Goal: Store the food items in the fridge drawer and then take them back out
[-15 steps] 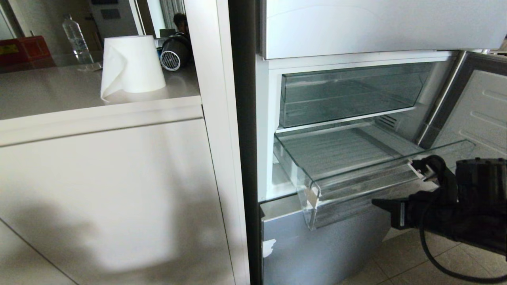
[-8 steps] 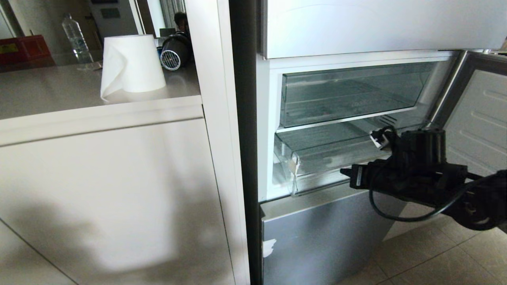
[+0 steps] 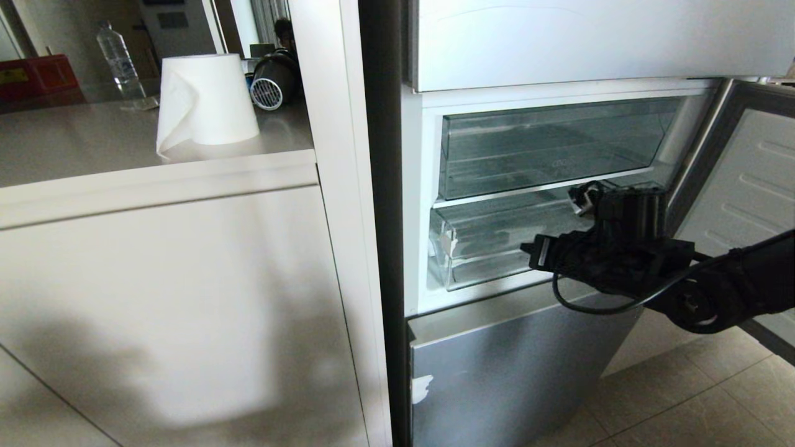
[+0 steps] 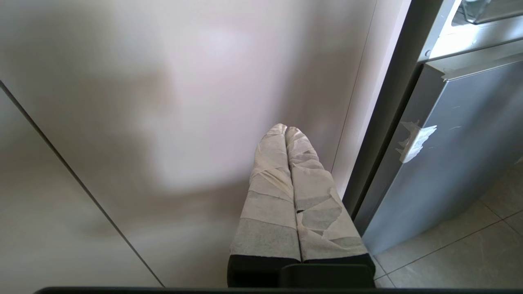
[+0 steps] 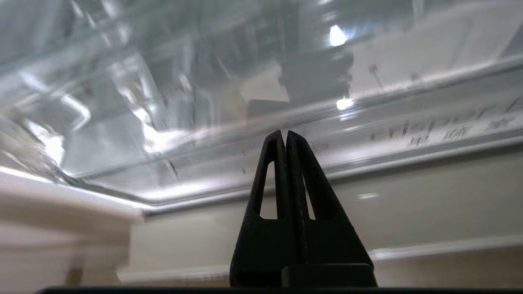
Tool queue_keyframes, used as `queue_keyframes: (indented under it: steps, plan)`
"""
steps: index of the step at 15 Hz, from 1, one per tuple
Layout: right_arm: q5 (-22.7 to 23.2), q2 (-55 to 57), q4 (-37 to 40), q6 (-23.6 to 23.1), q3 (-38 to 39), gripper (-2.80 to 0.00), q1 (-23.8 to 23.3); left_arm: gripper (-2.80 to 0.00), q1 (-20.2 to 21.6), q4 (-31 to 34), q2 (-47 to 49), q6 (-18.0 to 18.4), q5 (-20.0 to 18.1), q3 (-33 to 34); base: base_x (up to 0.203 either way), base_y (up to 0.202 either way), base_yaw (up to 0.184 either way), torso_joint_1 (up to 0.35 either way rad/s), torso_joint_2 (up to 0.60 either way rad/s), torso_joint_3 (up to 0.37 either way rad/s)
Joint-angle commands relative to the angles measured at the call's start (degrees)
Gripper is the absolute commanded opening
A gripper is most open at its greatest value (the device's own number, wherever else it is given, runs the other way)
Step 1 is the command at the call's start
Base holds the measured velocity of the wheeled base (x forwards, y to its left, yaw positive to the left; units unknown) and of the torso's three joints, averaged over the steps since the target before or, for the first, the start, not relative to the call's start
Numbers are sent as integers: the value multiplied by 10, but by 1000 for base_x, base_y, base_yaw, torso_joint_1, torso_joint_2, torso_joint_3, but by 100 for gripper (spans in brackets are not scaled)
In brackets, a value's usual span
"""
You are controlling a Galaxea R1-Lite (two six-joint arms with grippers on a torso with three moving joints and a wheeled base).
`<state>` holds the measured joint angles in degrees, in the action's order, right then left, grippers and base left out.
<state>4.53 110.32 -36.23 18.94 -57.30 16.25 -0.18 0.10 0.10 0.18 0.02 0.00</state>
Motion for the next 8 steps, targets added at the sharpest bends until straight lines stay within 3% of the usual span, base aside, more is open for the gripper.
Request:
queue_keyframes:
  steps: [1, 4, 8]
  plan:
    - [0, 13, -12, 3, -15, -280, 1, -280, 0, 0, 0, 0, 0, 0, 0, 0, 0, 0, 0, 0]
    - [-1, -16, -10, 1, 15, -280, 9, -280, 0, 0, 0, 0, 1, 0, 0, 0, 0, 0, 0, 0]
    - [-2, -209, -8, -5, 150, -280, 11, -280, 0, 0, 0, 0, 1, 0, 0, 0, 0, 0, 0, 0]
